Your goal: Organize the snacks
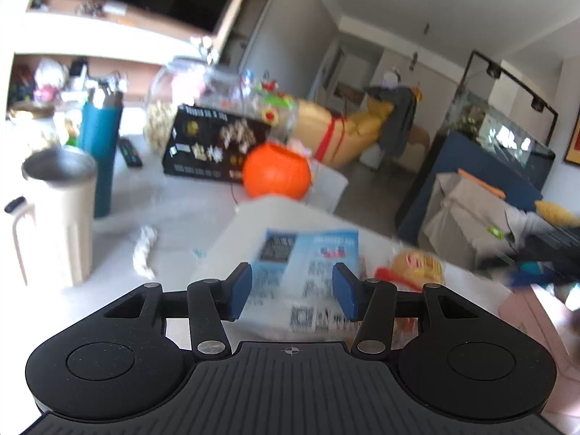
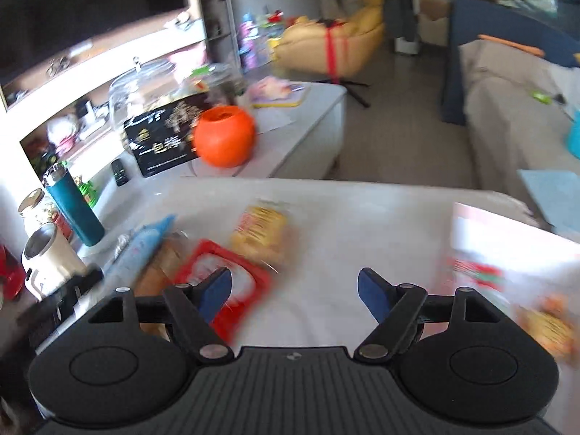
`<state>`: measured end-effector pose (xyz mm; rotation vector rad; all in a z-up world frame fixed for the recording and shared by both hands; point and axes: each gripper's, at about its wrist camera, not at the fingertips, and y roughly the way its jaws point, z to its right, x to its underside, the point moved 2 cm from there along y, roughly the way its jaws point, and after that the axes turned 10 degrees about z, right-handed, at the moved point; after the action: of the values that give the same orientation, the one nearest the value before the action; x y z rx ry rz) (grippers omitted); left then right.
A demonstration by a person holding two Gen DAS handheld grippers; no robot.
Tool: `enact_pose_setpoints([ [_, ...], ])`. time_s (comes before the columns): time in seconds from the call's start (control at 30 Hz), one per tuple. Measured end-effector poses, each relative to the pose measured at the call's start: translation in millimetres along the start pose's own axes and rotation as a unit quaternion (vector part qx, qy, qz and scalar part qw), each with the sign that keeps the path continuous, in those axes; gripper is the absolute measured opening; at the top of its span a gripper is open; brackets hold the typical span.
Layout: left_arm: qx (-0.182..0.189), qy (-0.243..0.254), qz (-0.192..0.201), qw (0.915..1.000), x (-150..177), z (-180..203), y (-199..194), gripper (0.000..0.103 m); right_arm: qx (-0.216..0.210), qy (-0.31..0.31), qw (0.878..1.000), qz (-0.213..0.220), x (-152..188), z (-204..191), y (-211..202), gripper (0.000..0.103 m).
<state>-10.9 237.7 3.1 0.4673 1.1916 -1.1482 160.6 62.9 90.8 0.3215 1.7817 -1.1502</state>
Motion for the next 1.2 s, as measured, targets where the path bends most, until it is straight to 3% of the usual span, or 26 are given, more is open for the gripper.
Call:
enact_pose_setpoints([
  [0.17, 0.020, 0.016, 0.000, 0.9997, 0.2, 2.4, -8.2, 0.054, 0.038, 0.046, 0.998, -0.025, -20.1, -26.1, 96.0, 0.078],
  [0.23, 0.025, 0.021, -0.008, 0.9994, 2.6, 9.1, -3.2, 0.055, 0.059, 0.047, 0.996, -0.040, -18.3, -29.8, 119.2, 0.077],
  [0.33, 0.042, 0.021, -0.012, 0.9988, 2.7, 11.3, -1.5, 0.055, 0.059, 0.018, 0.996, -0.064, -2.2, -36.5, 130.4, 0.067],
  [0.5, 0.075, 0.018, -0.018, 0.9969, 6.5, 14.2, 1.2, 0.055, 0.035, -0.032, 0.996, -0.070, 28.6, -34.2, 86.1, 0.065],
  [0.63, 0.080, 0.015, -0.022, 0.9964, 7.3, 14.2, 2.8, 0.055, 0.031, -0.043, 0.995, -0.084, 48.9, -16.1, 45.9, 0.065],
  [0.9, 0.092, -0.055, -0.033, 0.9937, -2.8, -3.6, -4.1, 0.051, -0.001, -0.071, 0.993, -0.090, 89.6, -11.8, -27.2, 0.063],
  [1.0, 0.105, -0.042, -0.045, 0.9925, -11.0, -1.6, -11.2, 0.051, -0.032, -0.079, 0.993, -0.082, 107.0, -12.5, -58.7, 0.063],
  [1.1, 0.100, -0.005, -0.063, 0.9930, -15.4, 4.6, -13.7, 0.051, -0.075, -0.042, 0.992, -0.090, 121.6, 2.8, -81.5, 0.066],
  [1.2, 0.093, 0.027, -0.053, 0.9938, -21.5, 7.6, -22.0, 0.051, -0.109, 0.002, 0.990, -0.094, 129.0, 28.9, -100.3, 0.072],
])
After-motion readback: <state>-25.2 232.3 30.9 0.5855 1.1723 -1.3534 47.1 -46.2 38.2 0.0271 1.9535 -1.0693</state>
